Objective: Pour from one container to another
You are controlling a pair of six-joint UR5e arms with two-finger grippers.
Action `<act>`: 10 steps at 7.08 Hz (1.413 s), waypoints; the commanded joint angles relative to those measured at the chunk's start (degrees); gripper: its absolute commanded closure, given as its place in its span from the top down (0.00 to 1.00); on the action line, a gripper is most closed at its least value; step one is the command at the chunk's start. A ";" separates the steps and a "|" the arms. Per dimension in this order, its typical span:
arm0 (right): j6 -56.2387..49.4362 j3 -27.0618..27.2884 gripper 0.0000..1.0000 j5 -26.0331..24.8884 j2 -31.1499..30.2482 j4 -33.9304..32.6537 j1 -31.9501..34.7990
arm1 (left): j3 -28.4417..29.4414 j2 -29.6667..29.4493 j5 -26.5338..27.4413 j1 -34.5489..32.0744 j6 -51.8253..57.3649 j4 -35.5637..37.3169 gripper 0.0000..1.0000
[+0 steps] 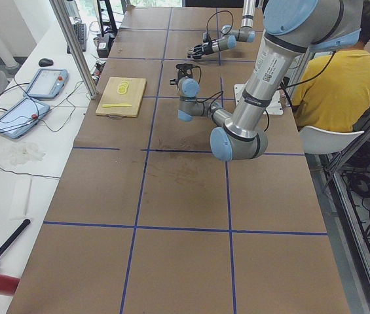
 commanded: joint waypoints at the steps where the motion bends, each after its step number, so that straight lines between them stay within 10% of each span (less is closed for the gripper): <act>1: -4.85 7.23 0.00 0.49 -2.07 0.05 0.24 | -0.14 0.32 -0.07 -0.02 0.00 -0.26 0.00; 10: -46.95 13.00 0.00 5.23 17.93 -0.30 4.02 | -0.32 0.23 -0.07 0.16 -0.09 -0.35 0.00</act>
